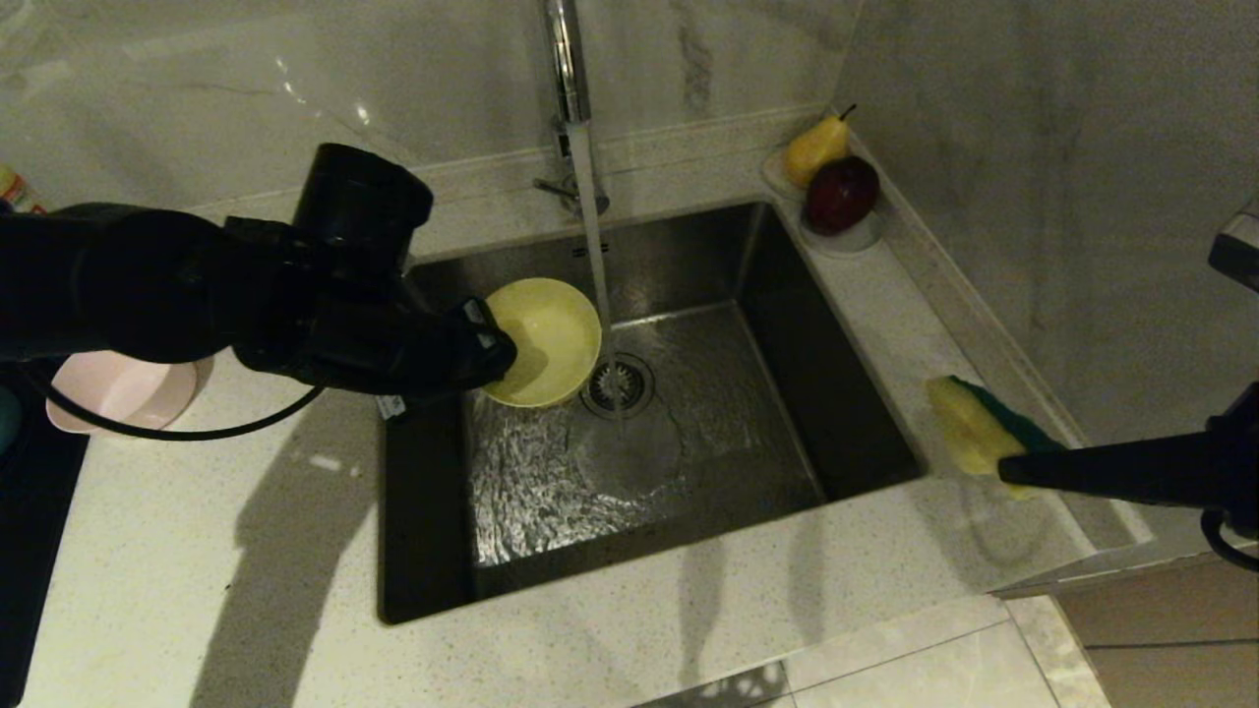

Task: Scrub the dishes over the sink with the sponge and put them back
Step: Wash the bowl

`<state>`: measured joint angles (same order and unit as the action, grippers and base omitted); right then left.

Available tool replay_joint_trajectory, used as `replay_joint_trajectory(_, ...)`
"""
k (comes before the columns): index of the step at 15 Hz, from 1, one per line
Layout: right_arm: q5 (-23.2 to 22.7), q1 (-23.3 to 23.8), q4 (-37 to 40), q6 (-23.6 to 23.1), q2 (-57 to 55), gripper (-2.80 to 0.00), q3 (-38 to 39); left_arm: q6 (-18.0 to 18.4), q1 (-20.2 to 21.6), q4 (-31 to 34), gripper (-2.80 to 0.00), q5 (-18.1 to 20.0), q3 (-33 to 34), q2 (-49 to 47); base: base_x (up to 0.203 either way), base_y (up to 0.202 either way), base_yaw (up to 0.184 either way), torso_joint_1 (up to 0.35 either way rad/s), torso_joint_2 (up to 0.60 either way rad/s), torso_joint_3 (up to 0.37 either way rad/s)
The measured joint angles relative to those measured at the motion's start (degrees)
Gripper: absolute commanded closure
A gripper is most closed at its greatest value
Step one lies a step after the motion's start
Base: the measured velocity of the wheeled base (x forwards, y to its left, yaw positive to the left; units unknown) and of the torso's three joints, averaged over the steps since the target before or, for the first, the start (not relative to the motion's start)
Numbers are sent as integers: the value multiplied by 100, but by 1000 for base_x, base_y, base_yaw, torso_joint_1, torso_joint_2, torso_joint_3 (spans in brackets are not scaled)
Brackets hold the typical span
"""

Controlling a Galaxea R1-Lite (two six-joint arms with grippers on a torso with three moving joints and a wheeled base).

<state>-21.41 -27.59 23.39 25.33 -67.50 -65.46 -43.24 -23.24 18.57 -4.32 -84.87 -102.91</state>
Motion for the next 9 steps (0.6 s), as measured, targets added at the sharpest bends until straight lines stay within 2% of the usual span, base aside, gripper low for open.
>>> replay_joint_trajectory(9,-35,20,-15,-1,13,0,31,-122,-109,-7,0,25,-1122,-1079,0,0,0,0,0,0)
